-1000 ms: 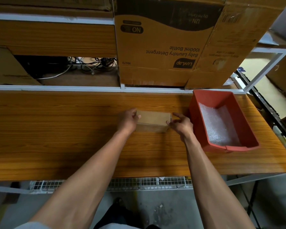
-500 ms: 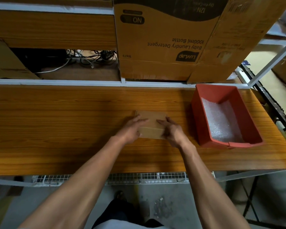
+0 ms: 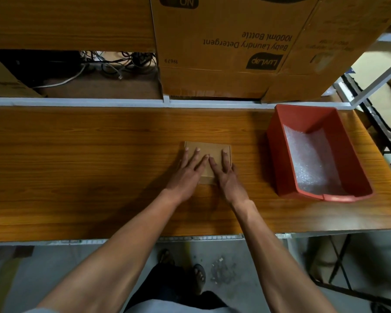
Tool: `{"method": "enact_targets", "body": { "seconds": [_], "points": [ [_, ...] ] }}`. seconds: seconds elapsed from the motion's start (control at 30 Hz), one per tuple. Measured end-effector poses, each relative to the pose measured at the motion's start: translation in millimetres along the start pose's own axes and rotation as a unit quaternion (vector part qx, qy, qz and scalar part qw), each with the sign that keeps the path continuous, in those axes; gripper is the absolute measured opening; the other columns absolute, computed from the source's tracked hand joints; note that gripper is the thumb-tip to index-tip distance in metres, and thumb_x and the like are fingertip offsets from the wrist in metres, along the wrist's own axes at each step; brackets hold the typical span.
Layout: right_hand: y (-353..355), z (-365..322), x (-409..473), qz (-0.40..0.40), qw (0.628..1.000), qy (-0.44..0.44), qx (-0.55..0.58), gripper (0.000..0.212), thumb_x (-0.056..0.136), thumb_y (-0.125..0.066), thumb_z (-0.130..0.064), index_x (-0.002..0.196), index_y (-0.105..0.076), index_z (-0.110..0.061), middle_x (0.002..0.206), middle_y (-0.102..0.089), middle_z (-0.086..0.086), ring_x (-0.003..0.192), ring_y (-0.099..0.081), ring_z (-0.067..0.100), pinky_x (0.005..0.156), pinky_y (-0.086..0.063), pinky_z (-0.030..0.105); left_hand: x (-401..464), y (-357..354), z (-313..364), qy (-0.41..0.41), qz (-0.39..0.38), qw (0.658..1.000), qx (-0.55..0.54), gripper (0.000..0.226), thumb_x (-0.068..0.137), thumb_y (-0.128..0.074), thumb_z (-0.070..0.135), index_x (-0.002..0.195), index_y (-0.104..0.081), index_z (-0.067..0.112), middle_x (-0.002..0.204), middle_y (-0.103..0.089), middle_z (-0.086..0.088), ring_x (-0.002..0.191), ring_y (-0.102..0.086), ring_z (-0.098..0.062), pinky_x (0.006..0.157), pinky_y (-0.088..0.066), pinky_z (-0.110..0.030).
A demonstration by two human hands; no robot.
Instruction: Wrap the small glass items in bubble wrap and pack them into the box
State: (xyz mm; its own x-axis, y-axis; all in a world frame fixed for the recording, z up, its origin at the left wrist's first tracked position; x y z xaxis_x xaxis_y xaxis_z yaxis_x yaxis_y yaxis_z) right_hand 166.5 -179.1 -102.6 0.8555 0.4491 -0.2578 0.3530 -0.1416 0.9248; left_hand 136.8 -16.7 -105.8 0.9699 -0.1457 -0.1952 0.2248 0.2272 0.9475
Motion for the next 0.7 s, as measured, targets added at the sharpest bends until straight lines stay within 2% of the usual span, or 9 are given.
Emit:
{"method": "enact_targets", "body": {
  "seconds": [0.1,0.17,0.27,0.37,0.47,0.63,0.7],
  "points": [
    [0,4,16,0.047,0.998,0.02,-0.02,0.107,0.103,-0.058,0.0,0.163,0.021,-0.039,0.166,0.035,0.016,0.16,-0.002,0.04,0.127,-0.019,0.045,19,-5,-11,-0.015,0.021,0.999,0.029,0.094,0.105,-0.055,0.005,0.168,0.01,0.03,0.175,0.022,-0.005,0.155,0.028,-0.045,0.128,-0.019,-0.061],
    [1,8,34,0.095,0.993,0.051,-0.053,0.111,0.101,-0.062,-0.001,0.162,0.026,-0.033,0.163,0.034,0.023,0.158,0.001,0.036,0.128,-0.017,0.046,32,-5,-20,-0.012,0.042,0.998,0.051,0.097,0.103,-0.059,0.007,0.167,0.011,0.028,0.175,0.018,-0.009,0.156,0.024,-0.048,0.127,-0.023,-0.061],
    [12,8,66,0.069,0.995,0.062,-0.032,0.101,0.102,-0.062,-0.008,0.167,0.012,-0.03,0.169,0.024,0.023,0.16,-0.005,0.037,0.129,-0.025,0.053,58,-2,-36,-0.004,0.068,0.994,0.083,0.103,0.101,-0.065,0.015,0.166,0.015,0.027,0.175,0.014,-0.013,0.156,0.02,-0.05,0.127,-0.02,-0.063],
    [24,5,98,0.046,0.996,0.061,-0.051,0.1,0.104,-0.06,-0.011,0.166,0.015,-0.033,0.168,0.025,0.024,0.158,-0.02,0.041,0.127,-0.03,0.045,88,6,-53,0.002,0.068,0.992,0.109,0.11,0.099,-0.069,0.02,0.163,0.019,0.026,0.175,0.013,-0.016,0.156,0.019,-0.051,0.127,-0.017,-0.063],
    [34,2,131,0.043,0.996,0.06,-0.049,0.097,0.106,-0.058,-0.011,0.166,0.013,-0.036,0.17,0.024,0.023,0.153,-0.032,0.044,0.122,-0.036,0.043,116,13,-71,0.005,0.061,0.99,0.127,0.101,0.103,-0.062,0.022,0.164,0.018,0.024,0.175,0.015,-0.016,0.156,0.021,-0.051,0.128,-0.013,-0.063],
    [38,-4,159,0.03,0.996,0.049,-0.064,0.09,0.108,-0.051,-0.01,0.166,0.013,-0.036,0.17,0.024,0.022,0.151,-0.034,0.047,0.123,-0.034,0.044,137,19,-90,-0.004,0.053,0.988,0.145,0.095,0.104,-0.058,0.024,0.166,0.014,0.021,0.175,0.011,-0.018,0.157,0.017,-0.052,0.128,-0.016,-0.062],
    [37,-4,160,0.026,0.996,0.045,-0.068,0.092,0.108,-0.051,-0.01,0.165,0.016,-0.035,0.17,0.027,0.022,0.156,-0.023,0.047,0.127,-0.028,0.046,137,20,-93,-0.008,0.049,0.989,0.14,0.096,0.103,-0.059,0.022,0.167,0.013,0.021,0.175,0.011,-0.017,0.157,0.016,-0.052,0.127,-0.018,-0.062]
  ]
}}
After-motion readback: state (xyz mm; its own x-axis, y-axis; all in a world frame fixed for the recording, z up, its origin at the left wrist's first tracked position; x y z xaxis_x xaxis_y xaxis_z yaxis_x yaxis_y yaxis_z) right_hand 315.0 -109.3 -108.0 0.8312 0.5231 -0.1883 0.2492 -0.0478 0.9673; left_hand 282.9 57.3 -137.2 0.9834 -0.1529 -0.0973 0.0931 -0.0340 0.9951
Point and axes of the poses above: each hand's wrist, its own x-axis towards the middle knuckle, its own y-axis out of the back of the hand, z = x × y, the point moved 3 cm from there along x, towards the middle knuckle
